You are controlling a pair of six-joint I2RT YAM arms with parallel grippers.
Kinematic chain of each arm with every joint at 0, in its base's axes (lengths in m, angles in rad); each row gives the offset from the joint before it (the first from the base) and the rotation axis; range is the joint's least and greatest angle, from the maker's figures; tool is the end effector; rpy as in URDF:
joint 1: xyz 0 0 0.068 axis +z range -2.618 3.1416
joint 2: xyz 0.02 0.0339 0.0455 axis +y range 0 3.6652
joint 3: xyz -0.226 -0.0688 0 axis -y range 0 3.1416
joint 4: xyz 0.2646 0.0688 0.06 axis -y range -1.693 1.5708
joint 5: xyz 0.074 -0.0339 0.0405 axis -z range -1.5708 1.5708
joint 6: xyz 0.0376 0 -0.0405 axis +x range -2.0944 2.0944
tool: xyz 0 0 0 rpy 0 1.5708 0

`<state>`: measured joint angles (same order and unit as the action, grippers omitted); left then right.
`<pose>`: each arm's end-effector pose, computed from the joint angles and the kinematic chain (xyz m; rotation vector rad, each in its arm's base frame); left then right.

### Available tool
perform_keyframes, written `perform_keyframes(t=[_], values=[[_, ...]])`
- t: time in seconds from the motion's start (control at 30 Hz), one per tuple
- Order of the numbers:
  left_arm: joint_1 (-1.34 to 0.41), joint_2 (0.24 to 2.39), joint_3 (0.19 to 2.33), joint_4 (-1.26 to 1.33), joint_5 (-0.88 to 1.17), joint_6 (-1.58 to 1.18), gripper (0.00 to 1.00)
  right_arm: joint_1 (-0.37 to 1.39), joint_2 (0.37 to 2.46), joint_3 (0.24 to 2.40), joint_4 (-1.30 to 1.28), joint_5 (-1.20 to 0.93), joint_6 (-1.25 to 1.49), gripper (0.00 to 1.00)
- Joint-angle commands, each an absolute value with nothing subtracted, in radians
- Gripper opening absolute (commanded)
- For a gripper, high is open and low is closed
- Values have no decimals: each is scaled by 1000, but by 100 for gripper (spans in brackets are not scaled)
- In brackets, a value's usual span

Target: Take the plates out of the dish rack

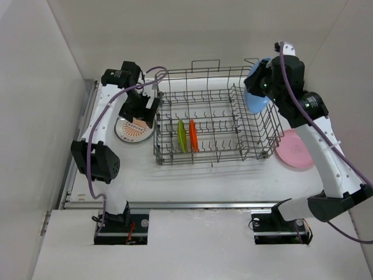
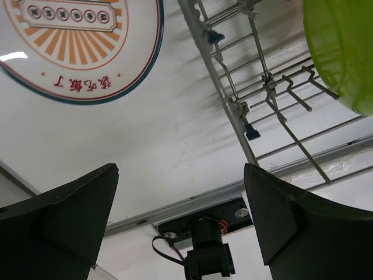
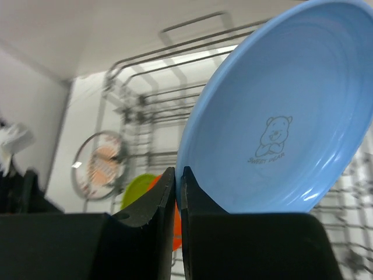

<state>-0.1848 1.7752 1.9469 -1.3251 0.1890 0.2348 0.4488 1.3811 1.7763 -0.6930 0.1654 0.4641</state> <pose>0.3539 -0.0733 0.3377 0.6176 2.6394 -0.2424 0.2772 0.1266 0.4601 0.1301 1.8873 0.4747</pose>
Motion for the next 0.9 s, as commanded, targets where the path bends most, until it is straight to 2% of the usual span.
perform_keyframes(t=[0.0, 0.1, 0.2, 0.3, 0.4, 0.43, 0.53, 0.57, 0.7, 0.87], values=[[-227, 1819, 2002, -1385, 203, 233, 86, 378, 1335, 1885, -768, 420, 468, 0], [-274, 1877, 2011, -1364, 157, 233, 86, 303, 1335, 1954, -869, 544, 427, 0], [-328, 1928, 2011, -1335, 108, 242, 86, 217, 1376, 1965, -961, 545, 380, 0], [-337, 1979, 2011, -1298, 0, 232, 86, 82, 1414, 1878, -982, 493, 368, 0], [-337, 2066, 2099, -1310, -15, 218, 79, -50, 1437, 1746, -945, 402, 432, 0], [-337, 2091, 2133, -1340, -15, 218, 71, -83, 1449, 1709, -910, 375, 446, 0], [-337, 2164, 2235, -1364, -31, 209, 55, -211, 1468, 1553, -838, 230, 469, 0], [-337, 2178, 2255, -1364, -40, 219, 44, -248, 1485, 1502, -812, 186, 479, 0], [-337, 2221, 2316, -1310, -83, 219, 20, -249, 1612, 1433, -766, 176, 479, 0], [-337, 2250, 2326, -1229, -116, 229, 19, -249, 1726, 1451, -747, 129, 469, 0]])
